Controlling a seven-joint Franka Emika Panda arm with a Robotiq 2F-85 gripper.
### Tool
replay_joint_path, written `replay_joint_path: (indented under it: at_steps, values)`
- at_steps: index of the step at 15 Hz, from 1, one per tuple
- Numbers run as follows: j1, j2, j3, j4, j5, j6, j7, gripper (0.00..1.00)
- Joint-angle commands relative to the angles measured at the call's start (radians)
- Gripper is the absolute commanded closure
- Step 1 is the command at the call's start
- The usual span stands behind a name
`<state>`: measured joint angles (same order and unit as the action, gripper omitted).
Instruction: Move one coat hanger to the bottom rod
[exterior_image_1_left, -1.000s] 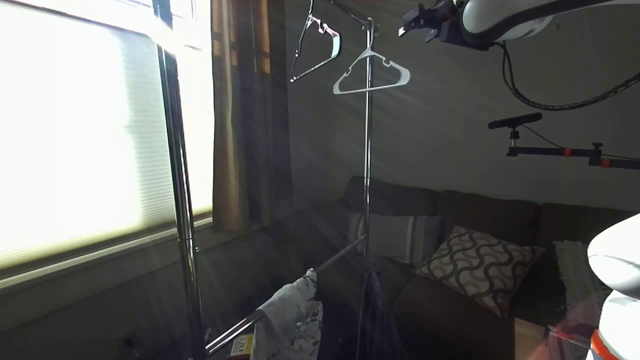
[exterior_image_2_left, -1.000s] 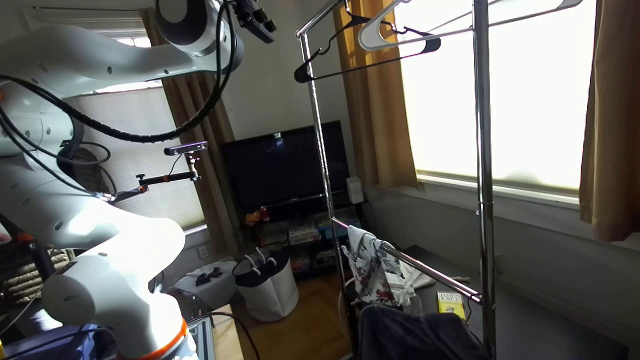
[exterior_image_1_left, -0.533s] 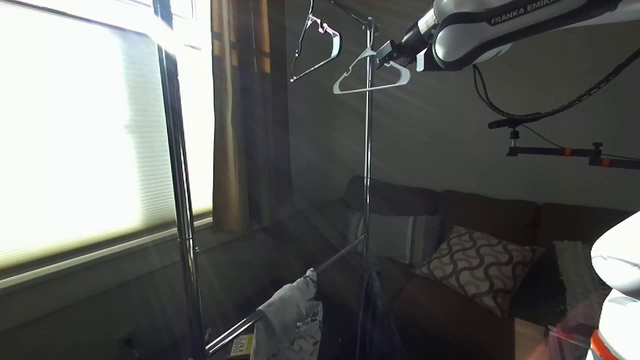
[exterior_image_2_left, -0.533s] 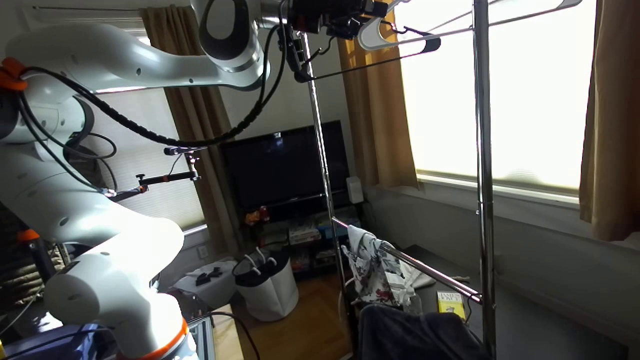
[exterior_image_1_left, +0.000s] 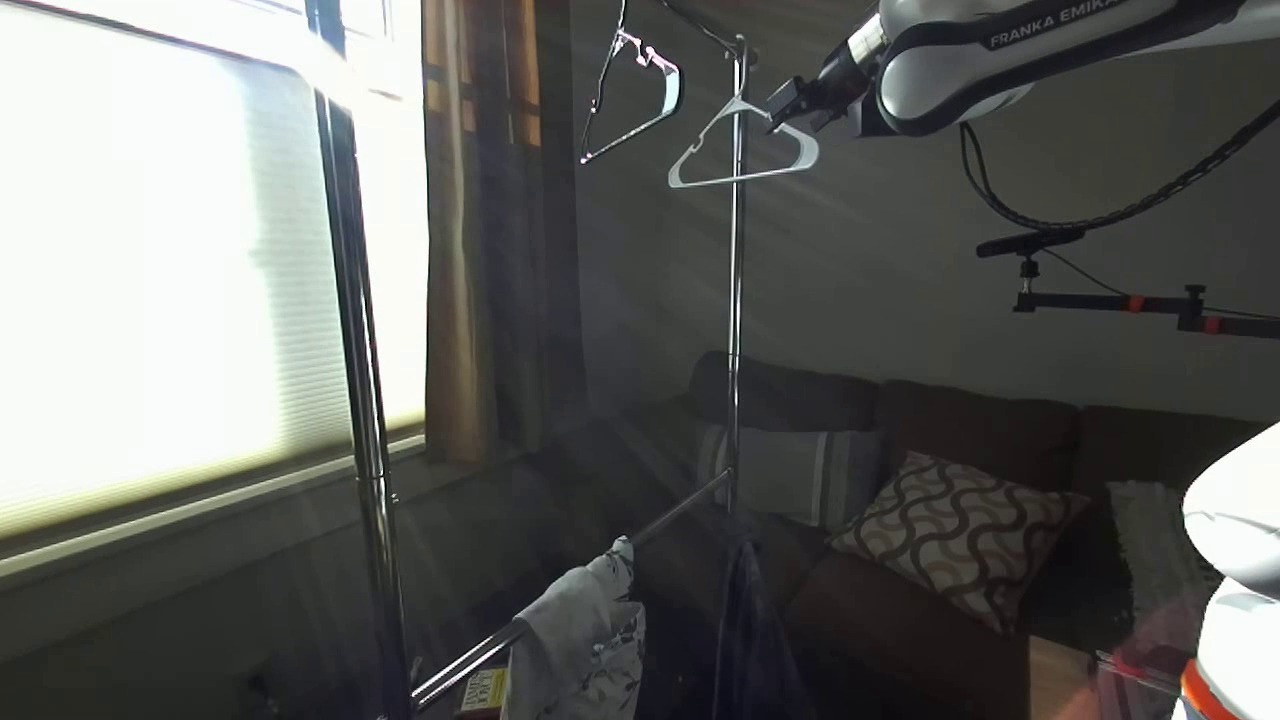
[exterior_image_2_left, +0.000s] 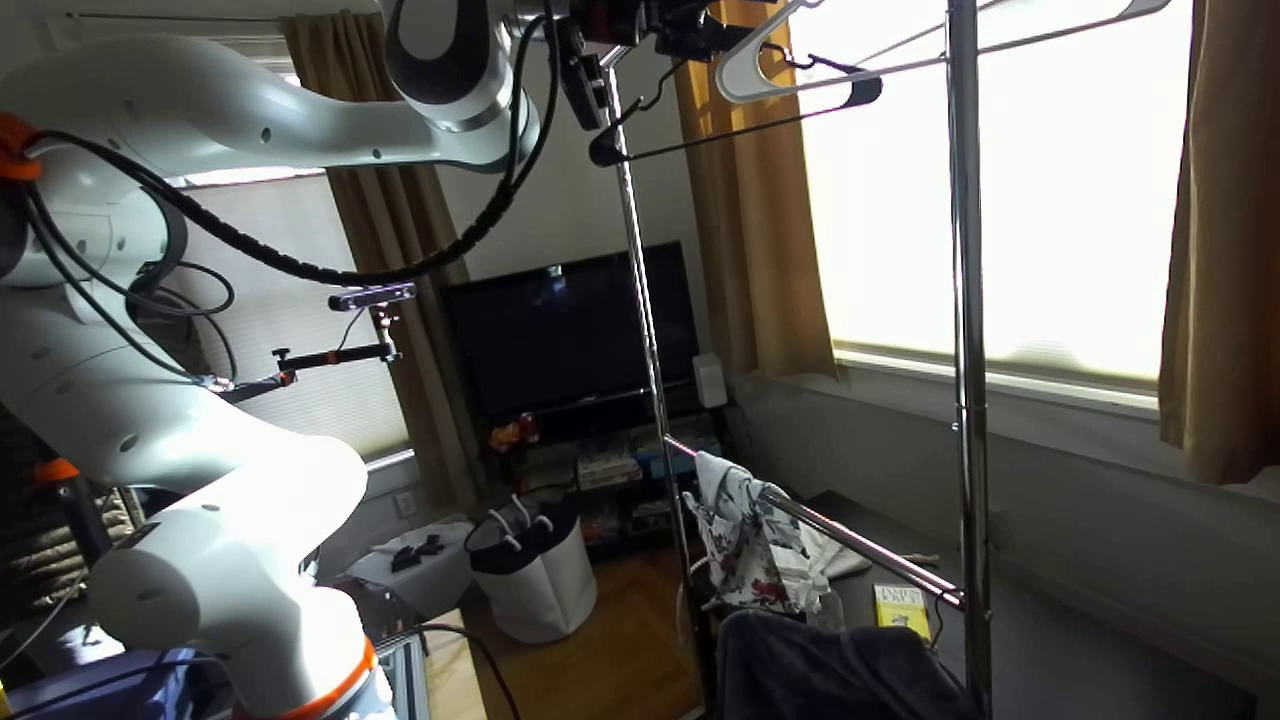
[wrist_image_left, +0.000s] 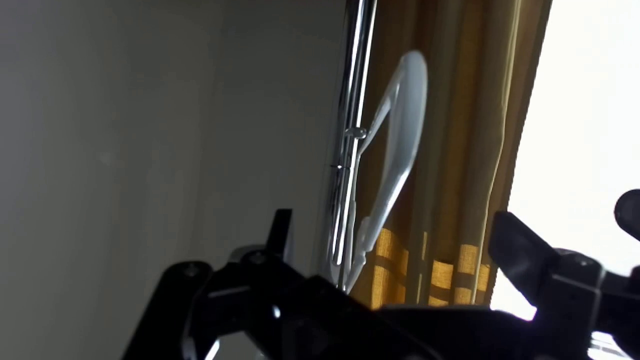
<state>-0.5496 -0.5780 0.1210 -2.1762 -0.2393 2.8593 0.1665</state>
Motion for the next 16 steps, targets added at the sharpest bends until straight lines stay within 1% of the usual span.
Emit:
replay_joint_path:
  at_steps: [1,2,3,4,5,6,7,9,12,14,16]
  values:
    - [0.059,0.029,-0.076,0.029,-0.029,-0.022,-0.068,0.0]
    - [0.07,0.034,-0.086,0.032,-0.028,-0.027,-0.084,0.05]
    - [0.094,0.036,-0.095,0.028,-0.024,-0.041,-0.106,0.26]
    - [0.119,0.039,-0.107,0.027,-0.019,-0.052,-0.129,0.29]
    - [0.139,0.038,-0.113,0.023,-0.02,-0.061,-0.149,0.3]
    - [0.156,0.038,-0.118,0.023,-0.02,-0.072,-0.163,0.36]
    - [0.164,0.034,-0.118,0.022,-0.026,-0.078,-0.169,0.47]
    - [0.165,0.03,-0.116,0.025,-0.036,-0.086,-0.167,0.61]
    - [0.159,0.031,-0.116,0.033,-0.041,-0.09,-0.148,0.85]
    - [0.165,0.033,-0.12,0.036,-0.038,-0.092,-0.149,0.99]
    - [0.165,0.033,-0.12,0.037,-0.037,-0.094,-0.145,1.0]
